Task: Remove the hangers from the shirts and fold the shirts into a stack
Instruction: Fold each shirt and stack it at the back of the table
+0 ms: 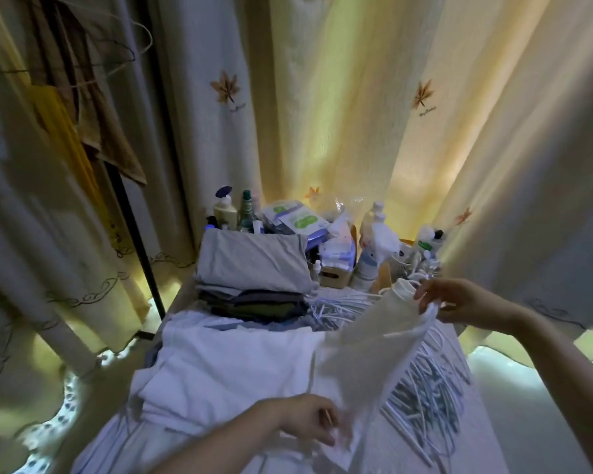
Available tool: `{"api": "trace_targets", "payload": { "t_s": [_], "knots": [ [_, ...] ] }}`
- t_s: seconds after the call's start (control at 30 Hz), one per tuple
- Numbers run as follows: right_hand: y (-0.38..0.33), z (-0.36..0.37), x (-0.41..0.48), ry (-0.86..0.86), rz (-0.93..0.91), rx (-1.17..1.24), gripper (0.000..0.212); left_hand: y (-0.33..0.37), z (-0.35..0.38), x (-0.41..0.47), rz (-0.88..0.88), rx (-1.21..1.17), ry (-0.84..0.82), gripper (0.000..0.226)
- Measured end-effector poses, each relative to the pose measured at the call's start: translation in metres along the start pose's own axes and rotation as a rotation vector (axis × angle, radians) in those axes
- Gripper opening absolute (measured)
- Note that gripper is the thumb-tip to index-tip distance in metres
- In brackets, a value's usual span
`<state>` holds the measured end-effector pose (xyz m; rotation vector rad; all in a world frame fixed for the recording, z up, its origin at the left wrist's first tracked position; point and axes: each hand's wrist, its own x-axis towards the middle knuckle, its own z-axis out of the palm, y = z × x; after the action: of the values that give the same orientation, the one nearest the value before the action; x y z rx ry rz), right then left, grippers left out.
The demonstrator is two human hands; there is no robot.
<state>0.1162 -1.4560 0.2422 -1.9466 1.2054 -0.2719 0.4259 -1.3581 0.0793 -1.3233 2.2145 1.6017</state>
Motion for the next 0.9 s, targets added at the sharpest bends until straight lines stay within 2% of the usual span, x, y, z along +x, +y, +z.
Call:
{"api": "trace_targets", "payload": {
  "t_s": [0.1, 0.17, 0.3, 0.37, 0.43, 0.53, 0.57, 0.6, 0.67, 0.73, 0.77, 0.83, 0.9],
  "knots": [
    [0.007, 0.007, 0.000, 0.000, 0.031, -0.008, 0.035, -0.036, -0.010, -0.015, -0.117, 0.163, 0.217, 0.028],
    [0.010, 0.009, 0.002, 0.005, 0.044, -0.026, 0.035, -0.072, -0.021, -0.041, -0.194, 0.364, 0.328, 0.028],
    [0.005, 0.014, 0.011, -0.035, 0.078, -0.086, 0.036, -0.126, -0.035, -0.094, -0.316, 0.608, 0.351, 0.040],
    [-0.003, 0.022, 0.022, -0.067, 0.086, -0.137, 0.038, -0.131, -0.038, -0.110, -0.331, 0.643, 0.353, 0.035],
    [-0.013, 0.031, 0.035, -0.103, 0.097, -0.172, 0.040, -0.131, -0.038, -0.121, -0.349, 0.569, 0.269, 0.030],
    [-0.026, 0.046, 0.055, -0.164, 0.101, -0.196, 0.039, -0.125, -0.037, -0.135, -0.441, 0.292, -0.051, 0.044],
    [-0.031, 0.052, 0.061, -0.183, 0.100, -0.212, 0.039, -0.125, -0.037, -0.139, -0.479, 0.212, -0.068, 0.041],
    [-0.035, 0.058, 0.067, -0.203, 0.095, -0.228, 0.040, -0.127, -0.039, -0.144, -0.517, 0.167, 0.002, 0.034],
    [-0.043, 0.075, 0.081, -0.245, 0.079, -0.261, 0.040, -0.134, -0.045, -0.156, -0.622, 0.232, 0.272, 0.028],
    [-0.045, 0.100, 0.097, -0.283, 0.066, -0.312, 0.038, -0.150, -0.046, -0.169, -0.730, 0.272, 0.493, 0.042],
    [-0.045, 0.115, 0.105, -0.287, 0.058, -0.330, 0.038, -0.157, -0.044, -0.175, -0.742, 0.192, 0.565, 0.052],
    [-0.044, 0.152, 0.118, -0.254, 0.062, -0.325, 0.048, -0.166, -0.036, -0.185, -0.735, -0.015, 0.575, 0.068],
    [-0.048, 0.190, 0.127, -0.213, 0.072, -0.341, 0.062, -0.171, -0.021, -0.187, -0.739, -0.162, 0.464, 0.065]
  ]
}}
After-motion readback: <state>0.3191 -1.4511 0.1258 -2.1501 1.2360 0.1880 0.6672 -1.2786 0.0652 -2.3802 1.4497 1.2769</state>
